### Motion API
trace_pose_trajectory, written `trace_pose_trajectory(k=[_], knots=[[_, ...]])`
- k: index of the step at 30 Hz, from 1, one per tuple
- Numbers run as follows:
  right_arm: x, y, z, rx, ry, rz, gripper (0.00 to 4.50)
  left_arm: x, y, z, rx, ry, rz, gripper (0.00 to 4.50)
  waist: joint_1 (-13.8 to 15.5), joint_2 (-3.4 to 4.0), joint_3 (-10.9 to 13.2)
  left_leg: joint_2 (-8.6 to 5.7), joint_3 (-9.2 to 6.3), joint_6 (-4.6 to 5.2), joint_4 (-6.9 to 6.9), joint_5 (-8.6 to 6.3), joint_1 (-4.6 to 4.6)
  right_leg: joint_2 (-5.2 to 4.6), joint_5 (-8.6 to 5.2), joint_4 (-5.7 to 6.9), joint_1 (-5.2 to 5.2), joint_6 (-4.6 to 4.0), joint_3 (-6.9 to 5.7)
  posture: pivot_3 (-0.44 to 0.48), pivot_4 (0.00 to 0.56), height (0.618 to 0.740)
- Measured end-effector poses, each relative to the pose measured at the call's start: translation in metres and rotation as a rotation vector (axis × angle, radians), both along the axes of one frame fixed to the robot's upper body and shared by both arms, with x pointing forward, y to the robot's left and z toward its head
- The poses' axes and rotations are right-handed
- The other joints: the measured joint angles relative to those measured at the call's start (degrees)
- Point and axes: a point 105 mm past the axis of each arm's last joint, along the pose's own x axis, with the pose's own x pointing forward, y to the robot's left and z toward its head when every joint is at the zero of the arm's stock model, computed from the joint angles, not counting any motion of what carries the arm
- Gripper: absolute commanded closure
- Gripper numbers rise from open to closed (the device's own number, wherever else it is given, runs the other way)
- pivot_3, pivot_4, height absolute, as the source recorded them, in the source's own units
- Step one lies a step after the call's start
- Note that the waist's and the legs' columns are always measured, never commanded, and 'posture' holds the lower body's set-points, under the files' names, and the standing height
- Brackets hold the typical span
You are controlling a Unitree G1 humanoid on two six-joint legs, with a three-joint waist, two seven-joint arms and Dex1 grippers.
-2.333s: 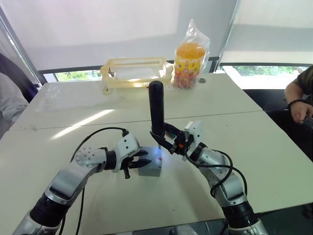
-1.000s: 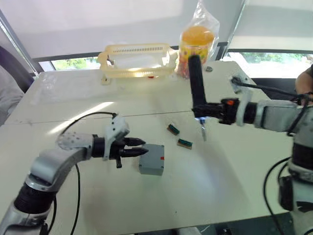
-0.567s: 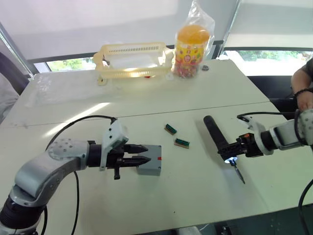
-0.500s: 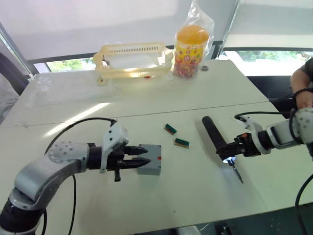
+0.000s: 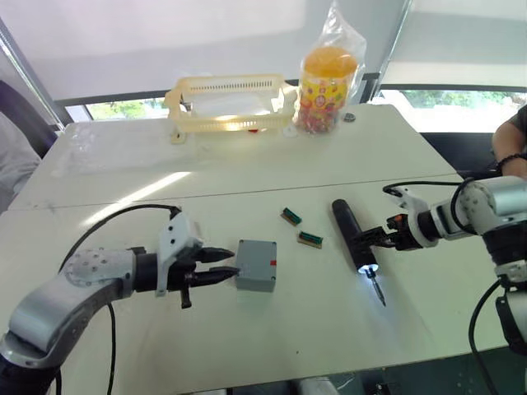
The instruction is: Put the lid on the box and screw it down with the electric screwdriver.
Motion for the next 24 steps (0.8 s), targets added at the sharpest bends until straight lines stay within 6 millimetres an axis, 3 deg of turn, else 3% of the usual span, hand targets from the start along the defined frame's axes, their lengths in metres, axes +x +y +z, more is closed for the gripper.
trace_pose_trajectory(k=[4, 6, 8, 10, 12, 18, 20, 24], knots=[[0.011, 0.007, 0.032, -0.036, -0.345, 0.126, 0.07, 0.007, 0.023, -0.006, -0.021, 0.043, 0.112, 2.98, -0.1, 0.01, 0.0, 0.03, 0.02, 0.00, -0.10, 0.00, -0.02, 0.02, 0.05, 0.06, -0.09, 0.19, 0.00, 0.000, 0.150, 0.740], [0.002, 0.021, 0.050, 0.014, -0.506, 0.203, 0.07, 0.005, 0.036, -0.014, -0.036, 0.080, 0.168, 2.98, -0.2, 0.00, 0.0, 0.09, -0.01, 0.06, -0.12, -0.04, 0.02, 0.06, 0.04, 0.20, -0.11, 0.18, -0.02, 0.000, 0.150, 0.740], [-0.020, 0.040, 0.057, 0.093, -0.636, 0.296, 0.07, -0.002, 0.048, -0.023, -0.046, 0.122, 0.216, 2.98, 0.1, -0.04, 0.0, 0.10, -0.18, 0.10, -0.27, -0.06, -0.01, 0.10, -0.09, 0.21, -0.12, 0.19, -0.11, 0.000, 0.150, 0.740], [-0.046, 0.061, 0.046, 0.173, -0.675, 0.369, 0.07, -0.011, 0.058, -0.031, -0.054, 0.167, 0.258, 2.98, 0.2, -0.05, 0.0, 0.11, -0.26, 0.11, -0.31, -0.08, -0.02, 0.09, -0.14, 0.22, -0.10, 0.15, -0.17, 0.000, 0.150, 0.740], [-0.077, 0.075, 0.022, 0.262, -0.656, 0.371, 0.07, -0.025, 0.066, -0.041, -0.052, 0.215, 0.292, 2.98, 0.6, -0.03, -0.1, 0.05, -0.25, 0.09, -0.27, -0.07, -0.02, -0.04, -0.15, 0.22, -0.04, 0.14, -0.17, 0.000, 0.150, 0.740], [-0.123, 0.091, -0.002, 0.326, -0.629, 0.385, 0.07, -0.052, 0.070, -0.067, -0.019, 0.322, 0.299, 2.98, 0.3, -0.17, -0.1, 0.03, -0.06, -0.41, 0.01, 0.20, 0.26, -0.11, -0.06, 0.15, 0.28, -0.37, -0.03, 0.000, 0.150, 0.740], [-0.141, 0.099, -0.022, 0.356, -0.563, 0.392, 0.07, -0.060, 0.070, -0.079, -0.025, 0.364, 0.310, 2.98, 0.3, -0.26, -0.2, 0.05, -0.06, -0.43, 0.00, 0.20, 0.54, -0.11, -0.08, 0.11, 0.55, -0.39, -0.03, 0.000, 0.150, 0.740], [-0.159, 0.109, -0.047, 0.382, -0.473, 0.394, 0.07, -0.064, 0.064, -0.083, -0.062, 0.376, 0.315, 2.98, 0.1, -0.31, -0.2, 0.07, -0.04, -0.43, -0.04, 0.20, 0.63, -0.14, -0.07, 0.03, 0.66, -0.40, -0.01, 0.000, 0.150, 0.740]])
